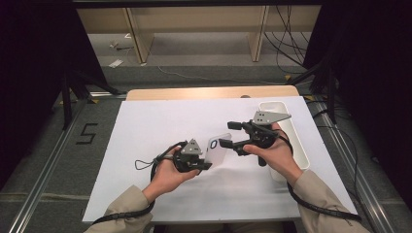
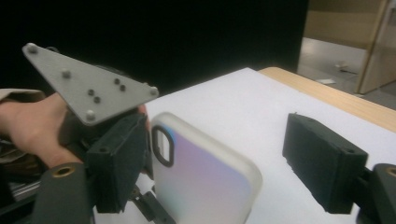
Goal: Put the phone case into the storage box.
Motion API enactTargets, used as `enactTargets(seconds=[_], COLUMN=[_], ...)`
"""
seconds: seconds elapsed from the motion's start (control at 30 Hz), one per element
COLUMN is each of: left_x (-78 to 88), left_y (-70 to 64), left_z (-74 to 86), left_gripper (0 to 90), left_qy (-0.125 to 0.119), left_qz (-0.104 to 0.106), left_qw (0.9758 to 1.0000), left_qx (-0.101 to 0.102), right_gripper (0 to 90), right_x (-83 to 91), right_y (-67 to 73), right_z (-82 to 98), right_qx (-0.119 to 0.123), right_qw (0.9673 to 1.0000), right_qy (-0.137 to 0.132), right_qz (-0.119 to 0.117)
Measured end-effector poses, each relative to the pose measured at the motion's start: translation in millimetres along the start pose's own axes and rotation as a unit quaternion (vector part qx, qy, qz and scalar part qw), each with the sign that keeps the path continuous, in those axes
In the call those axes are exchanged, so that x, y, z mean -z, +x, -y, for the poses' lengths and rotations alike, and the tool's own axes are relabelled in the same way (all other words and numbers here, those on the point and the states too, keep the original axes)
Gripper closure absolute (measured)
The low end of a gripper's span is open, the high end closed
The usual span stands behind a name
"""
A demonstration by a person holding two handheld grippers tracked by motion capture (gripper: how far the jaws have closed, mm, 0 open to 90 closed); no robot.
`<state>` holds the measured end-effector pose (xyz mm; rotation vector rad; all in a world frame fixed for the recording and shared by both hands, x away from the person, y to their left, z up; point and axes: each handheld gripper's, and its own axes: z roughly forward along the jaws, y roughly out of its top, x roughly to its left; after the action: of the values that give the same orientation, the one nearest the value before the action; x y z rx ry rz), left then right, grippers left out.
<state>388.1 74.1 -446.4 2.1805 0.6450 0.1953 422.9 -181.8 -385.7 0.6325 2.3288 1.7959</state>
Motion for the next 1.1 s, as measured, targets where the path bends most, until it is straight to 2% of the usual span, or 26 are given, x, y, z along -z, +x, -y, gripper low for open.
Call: enactTargets(seconds=[0.17,0.43,0.5,0.73,1.1], left_x=[2.5,6.5,6.7,7.0,2.0], left_y=[1.6,5.9,6.5,8.4,6.7], left_z=[-0.1,0.2,0.3,0.4,-2.0], left_gripper=[80.6,80.6,80.6,80.6,80.6], left_qy=[-0.014,-0.032,-0.034,-0.034,-0.033], left_qz=[-0.018,-0.047,-0.049,-0.059,-0.063], left_qw=[0.9995,0.9966,0.9961,0.9946,0.9941], left_qx=[0.024,0.060,0.066,0.078,0.082], right_gripper=[18.8,16.2,15.8,15.5,14.5], right_x=[0.2,-0.2,-1.4,-6.0,-11.7], right_y=[0.3,1.8,2.6,4.7,8.2], right_z=[2.6,6.5,7.7,11.7,15.3], right_qx=[-0.009,-0.021,-0.021,-0.024,-0.032], right_qw=[0.9996,0.9979,0.9974,0.9965,0.9954], right_qy=[-0.016,-0.031,-0.033,-0.033,-0.032], right_qz=[0.023,0.054,0.060,0.073,0.085])
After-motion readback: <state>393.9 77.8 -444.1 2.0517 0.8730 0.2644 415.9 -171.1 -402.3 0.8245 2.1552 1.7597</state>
